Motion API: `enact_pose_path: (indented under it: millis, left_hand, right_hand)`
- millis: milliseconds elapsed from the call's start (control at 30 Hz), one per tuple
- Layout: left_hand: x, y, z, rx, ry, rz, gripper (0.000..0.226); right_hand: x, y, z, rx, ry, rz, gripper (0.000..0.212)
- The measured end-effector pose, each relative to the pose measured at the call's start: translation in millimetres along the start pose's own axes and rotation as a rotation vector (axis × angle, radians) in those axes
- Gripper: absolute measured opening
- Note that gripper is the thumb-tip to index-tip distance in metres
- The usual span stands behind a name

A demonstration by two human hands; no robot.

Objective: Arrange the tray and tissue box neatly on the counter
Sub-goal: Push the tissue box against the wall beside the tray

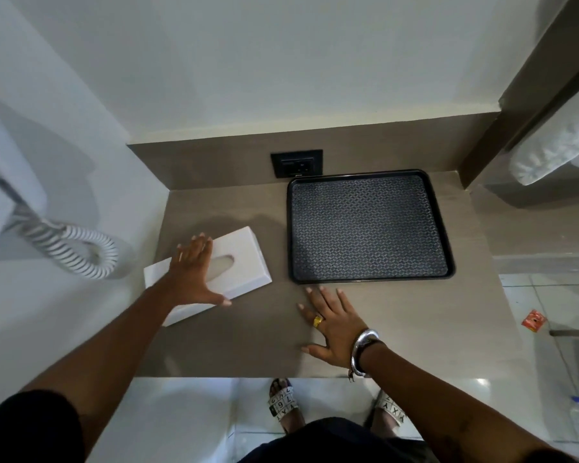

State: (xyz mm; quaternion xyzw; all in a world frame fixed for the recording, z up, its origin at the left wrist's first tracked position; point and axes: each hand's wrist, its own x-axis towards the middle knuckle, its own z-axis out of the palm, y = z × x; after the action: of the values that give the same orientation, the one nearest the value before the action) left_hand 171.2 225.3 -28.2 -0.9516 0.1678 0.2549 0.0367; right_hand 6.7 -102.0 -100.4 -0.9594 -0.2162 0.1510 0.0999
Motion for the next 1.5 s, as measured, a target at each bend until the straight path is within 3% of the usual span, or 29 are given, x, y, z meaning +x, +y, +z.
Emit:
enact_pose_path:
  millis: [200, 400, 733, 867, 1000, 1233, 1367, 1500]
  left_hand:
    - [1, -35, 5, 0.055, -0.1, -0.009, 0.16]
    - [-7, -30, 10, -0.09, 0.05, -0.038, 0.149]
    - [26, -24, -1, -0.458, 0.426, -0.506, 0.135]
    - [48, -26, -10, -0.511, 0.483, -0.711, 0.133]
    - [62, -37, -10, -0.511, 0.481, -0.807, 0.135]
    - [59, -35, 3, -0.532, 0.472, -0.762, 0.128]
    - [31, -14, 16, -0.377, 0.599, -0.497, 0.106]
    - [-11, 2, 43, -0.22, 0.596, -0.301, 0.105]
  right_hand:
    - [7, -11, 6, -0.061, -0.008, 0.05, 0.09]
    - [9, -12, 4, -0.073, -0.018, 0.062, 0.088]
    - [12, -10, 4, -0.053, 0.016, 0.056, 0.083]
    - [14, -9, 6, -0.07, -0.007, 0.063, 0.083]
    - [14, -10, 7, -0.058, -0.008, 0.07, 0.082]
    - [13, -8, 7, -0.062, -0.024, 0.073, 0.081]
    - [14, -9, 7, -0.063, -0.035, 0.078, 0.08]
    - [14, -7, 8, -0.063, -0.039, 0.082, 0.08]
